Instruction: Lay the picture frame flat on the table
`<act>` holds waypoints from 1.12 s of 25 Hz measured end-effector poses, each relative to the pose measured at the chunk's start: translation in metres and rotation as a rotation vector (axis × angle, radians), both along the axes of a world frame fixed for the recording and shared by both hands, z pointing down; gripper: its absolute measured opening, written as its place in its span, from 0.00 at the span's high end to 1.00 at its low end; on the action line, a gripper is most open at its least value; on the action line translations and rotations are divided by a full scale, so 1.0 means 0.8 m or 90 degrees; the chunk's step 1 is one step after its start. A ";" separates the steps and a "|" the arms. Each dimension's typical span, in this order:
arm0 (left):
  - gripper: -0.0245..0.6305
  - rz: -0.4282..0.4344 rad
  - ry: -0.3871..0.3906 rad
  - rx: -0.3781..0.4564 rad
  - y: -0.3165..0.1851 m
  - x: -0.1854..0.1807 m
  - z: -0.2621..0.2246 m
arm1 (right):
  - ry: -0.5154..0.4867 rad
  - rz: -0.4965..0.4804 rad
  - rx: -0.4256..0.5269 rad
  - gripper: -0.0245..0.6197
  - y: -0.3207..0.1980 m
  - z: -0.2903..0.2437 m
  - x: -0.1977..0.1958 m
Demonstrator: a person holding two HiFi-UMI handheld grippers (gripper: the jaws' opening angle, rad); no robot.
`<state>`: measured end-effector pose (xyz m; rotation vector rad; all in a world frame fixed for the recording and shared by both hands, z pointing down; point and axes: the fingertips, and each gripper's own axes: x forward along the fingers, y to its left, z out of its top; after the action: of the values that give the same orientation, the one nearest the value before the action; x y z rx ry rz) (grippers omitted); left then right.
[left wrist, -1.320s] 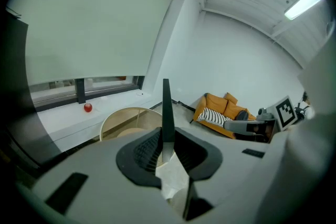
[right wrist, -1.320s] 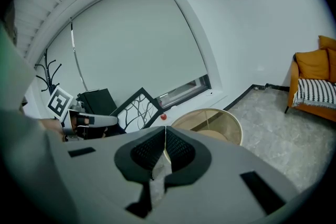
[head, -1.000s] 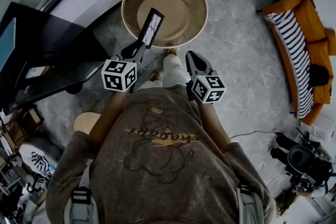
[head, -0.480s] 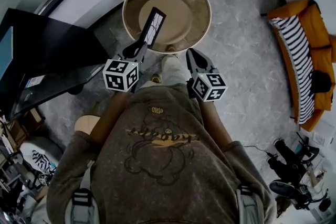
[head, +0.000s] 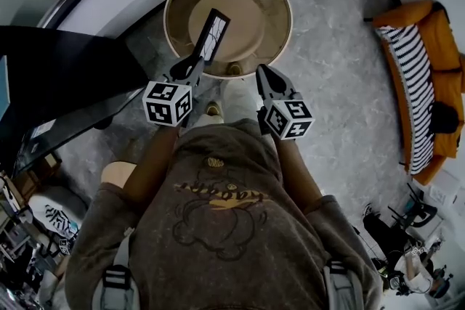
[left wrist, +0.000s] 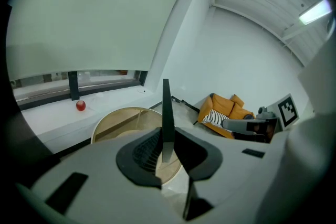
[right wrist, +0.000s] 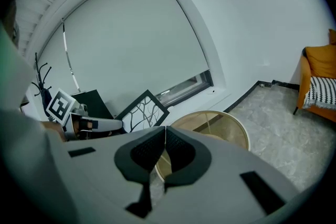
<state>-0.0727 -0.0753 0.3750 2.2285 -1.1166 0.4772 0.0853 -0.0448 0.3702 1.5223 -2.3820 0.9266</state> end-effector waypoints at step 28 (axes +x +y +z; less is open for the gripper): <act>0.84 -0.029 0.000 -0.084 -0.114 0.038 0.178 | 0.012 -0.026 -0.064 0.93 -0.122 0.159 0.036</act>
<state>-0.0425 -0.1661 0.5173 2.0842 -1.1008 0.5165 0.1140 -0.1428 0.4974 1.4352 -2.3064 1.0025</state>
